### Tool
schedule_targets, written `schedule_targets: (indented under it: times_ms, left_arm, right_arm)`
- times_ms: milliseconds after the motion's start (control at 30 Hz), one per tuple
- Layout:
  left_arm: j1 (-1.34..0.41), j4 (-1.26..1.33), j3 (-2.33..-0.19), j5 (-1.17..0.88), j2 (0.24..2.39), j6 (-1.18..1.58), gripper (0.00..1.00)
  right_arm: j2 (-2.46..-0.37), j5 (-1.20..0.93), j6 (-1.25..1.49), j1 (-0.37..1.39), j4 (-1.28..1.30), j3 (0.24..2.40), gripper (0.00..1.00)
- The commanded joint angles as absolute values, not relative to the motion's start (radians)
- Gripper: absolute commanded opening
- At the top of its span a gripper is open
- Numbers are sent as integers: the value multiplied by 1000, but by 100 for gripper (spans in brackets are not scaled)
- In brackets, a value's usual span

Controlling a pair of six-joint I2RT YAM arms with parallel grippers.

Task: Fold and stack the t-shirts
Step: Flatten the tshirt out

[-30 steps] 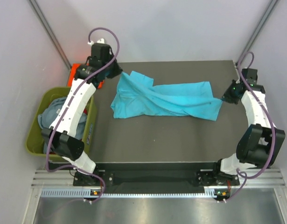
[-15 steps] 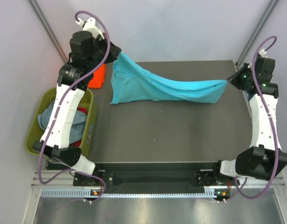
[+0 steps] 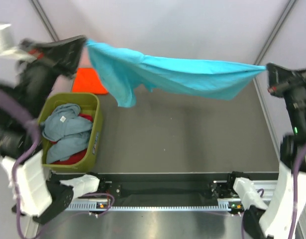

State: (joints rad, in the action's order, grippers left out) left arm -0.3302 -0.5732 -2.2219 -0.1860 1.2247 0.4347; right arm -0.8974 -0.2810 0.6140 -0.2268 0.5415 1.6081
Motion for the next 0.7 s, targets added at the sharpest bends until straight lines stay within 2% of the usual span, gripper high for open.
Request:
schedule_targets:
  times_ms: [0,167,267,333,433,567,667]
  left_arm:
    - [-334,-462,-2260,-173,1091,451,0]
    - [-357,-466,-2299,-160,1048,396,0]
    - [-360,-471,-2272,-103,1066,354,0]
    - [-362,-384,-2197,-89,1066,338,0]
    - [-362,-253,-1960,-58,1078,313,0]
    - [-362,-206,-1821,-34,1176,275,0]
    - [-360,-51,-1663,-23,1255,258,0]
  right_arm:
    - [-740,-256,603,-206,457,1707,0]
    - [-666,-215,610,-202,474,1767,0]
    - [-649,-196,629,-204,456,1717,0]
    - [-670,-187,643,-204,460,1689,0]
    - [-702,-173,643,-204,454,1617,0]
    - [-733,-146,652,-204,384,1441,0]
    - [-770,-100,626,-204,296,1261,0]
